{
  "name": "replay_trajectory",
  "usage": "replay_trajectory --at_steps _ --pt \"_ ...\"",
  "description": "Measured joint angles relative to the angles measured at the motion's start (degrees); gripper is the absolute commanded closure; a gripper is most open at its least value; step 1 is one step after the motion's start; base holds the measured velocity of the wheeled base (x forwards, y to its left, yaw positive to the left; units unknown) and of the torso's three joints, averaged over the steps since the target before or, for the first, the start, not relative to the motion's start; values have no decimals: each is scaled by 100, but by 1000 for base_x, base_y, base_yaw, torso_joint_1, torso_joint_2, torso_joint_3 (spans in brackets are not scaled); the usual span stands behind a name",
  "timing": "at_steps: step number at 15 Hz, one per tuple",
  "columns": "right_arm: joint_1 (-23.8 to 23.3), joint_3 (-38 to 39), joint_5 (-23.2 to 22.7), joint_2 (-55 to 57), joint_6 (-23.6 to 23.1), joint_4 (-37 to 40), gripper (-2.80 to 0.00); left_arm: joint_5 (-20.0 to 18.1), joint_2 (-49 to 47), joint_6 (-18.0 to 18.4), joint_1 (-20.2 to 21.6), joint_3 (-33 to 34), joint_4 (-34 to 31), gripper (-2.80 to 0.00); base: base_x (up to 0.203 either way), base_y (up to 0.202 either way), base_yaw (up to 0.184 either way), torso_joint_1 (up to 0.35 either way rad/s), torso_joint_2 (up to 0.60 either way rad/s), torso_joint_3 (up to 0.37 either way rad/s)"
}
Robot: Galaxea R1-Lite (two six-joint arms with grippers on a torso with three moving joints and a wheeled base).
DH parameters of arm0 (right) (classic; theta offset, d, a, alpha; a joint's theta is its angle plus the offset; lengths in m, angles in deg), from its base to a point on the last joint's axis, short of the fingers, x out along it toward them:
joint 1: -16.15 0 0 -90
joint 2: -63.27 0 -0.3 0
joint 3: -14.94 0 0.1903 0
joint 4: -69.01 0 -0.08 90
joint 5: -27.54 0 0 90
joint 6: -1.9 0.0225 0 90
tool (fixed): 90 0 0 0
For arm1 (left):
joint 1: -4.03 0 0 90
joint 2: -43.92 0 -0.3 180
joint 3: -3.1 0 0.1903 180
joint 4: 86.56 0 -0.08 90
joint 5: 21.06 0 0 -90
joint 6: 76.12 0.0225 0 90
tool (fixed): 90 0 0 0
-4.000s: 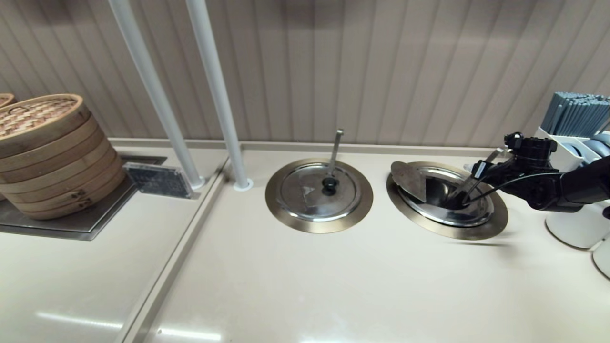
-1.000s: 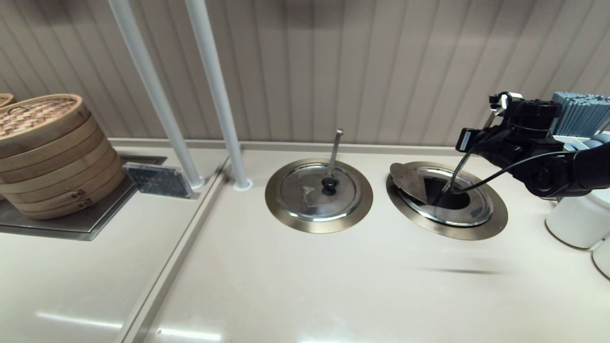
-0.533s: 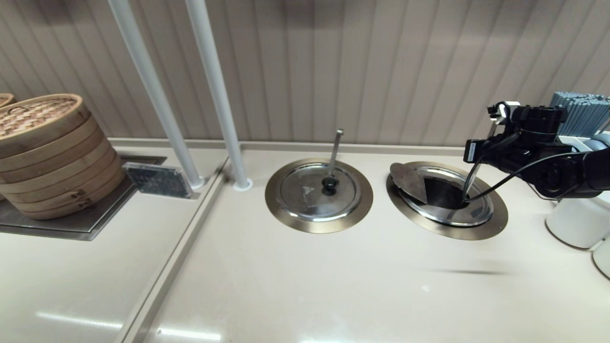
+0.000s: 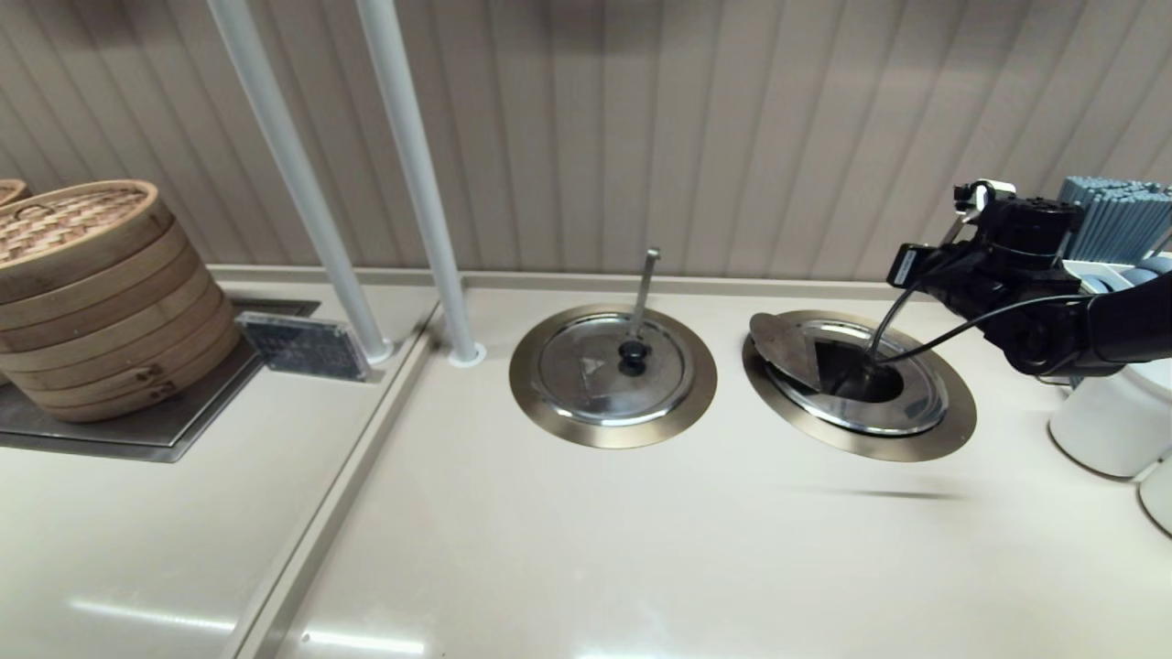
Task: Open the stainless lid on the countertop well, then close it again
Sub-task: Stir with a spoon
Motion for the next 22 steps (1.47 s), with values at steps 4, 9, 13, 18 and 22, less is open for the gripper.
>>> replay_trajectory --at_steps 4,9,13,18,22 --pt "48 53 -256 14 231 35 0 2 0 0 0 1 0 0 0 0 0 0 0 0" --pt "34 317 -390 -161 -179 129 0 2 0 0 0 0 0 0 0 0 0 0 0 0" --pt "-84 261 -164 -31 -595 74 0 2 0 0 0 0 0 0 0 0 0 0 0 0" --pt "-36 -14 82 204 -265 -128 0 0 0 0 0 0 0 0 0 0 0 0 0 0" --pt "6 7 -102 207 -89 -96 0 2 0 -2 0 0 4 0 0 0 0 0 0 0"
